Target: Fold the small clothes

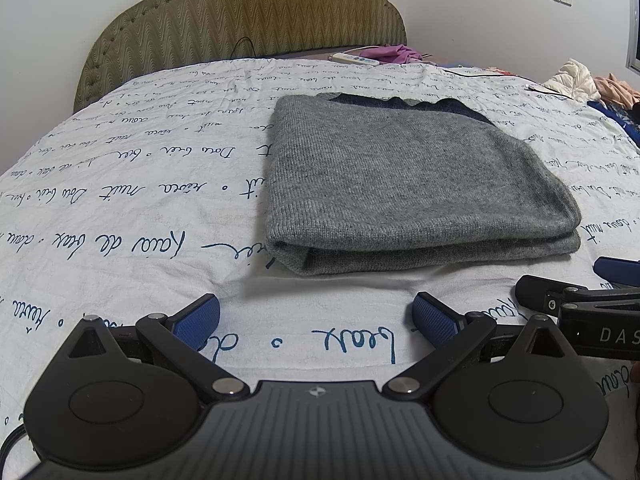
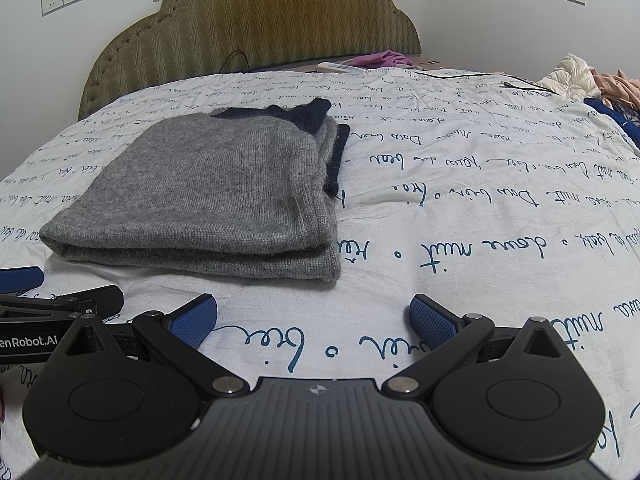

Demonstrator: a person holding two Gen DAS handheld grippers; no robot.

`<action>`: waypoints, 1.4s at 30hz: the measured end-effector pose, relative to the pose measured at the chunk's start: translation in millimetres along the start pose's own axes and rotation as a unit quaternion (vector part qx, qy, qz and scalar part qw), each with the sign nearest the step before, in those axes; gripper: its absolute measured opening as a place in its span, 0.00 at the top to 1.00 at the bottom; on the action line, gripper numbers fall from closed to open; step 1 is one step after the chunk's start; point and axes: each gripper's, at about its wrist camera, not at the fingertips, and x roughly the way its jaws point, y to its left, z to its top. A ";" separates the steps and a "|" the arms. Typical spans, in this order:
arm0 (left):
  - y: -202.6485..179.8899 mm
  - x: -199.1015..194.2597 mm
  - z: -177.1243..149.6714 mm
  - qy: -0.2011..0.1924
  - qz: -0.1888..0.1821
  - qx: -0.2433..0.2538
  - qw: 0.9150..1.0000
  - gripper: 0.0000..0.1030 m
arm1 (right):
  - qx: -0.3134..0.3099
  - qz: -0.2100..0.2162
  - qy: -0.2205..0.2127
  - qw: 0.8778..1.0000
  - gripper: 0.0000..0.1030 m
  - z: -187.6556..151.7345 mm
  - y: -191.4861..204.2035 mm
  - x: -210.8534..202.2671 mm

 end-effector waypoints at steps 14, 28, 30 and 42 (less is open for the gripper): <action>0.2 -0.2 0.0 0.000 -0.001 0.000 1.000 0.00 | 0.000 0.000 0.000 1.000 0.00 -0.2 -0.2 0.2; 0.8 0.6 1.8 0.004 -0.001 0.000 1.000 0.00 | -0.005 0.002 0.004 1.000 0.00 0.3 2.9 -2.3; 2.1 0.8 2.1 0.005 -0.003 -0.002 1.000 0.00 | -0.003 0.007 0.006 1.000 0.00 0.6 1.5 -3.1; 5.9 -1.8 9.9 0.034 -0.017 -0.006 0.999 0.00 | -0.019 0.012 0.023 0.999 0.00 2.9 3.0 -4.5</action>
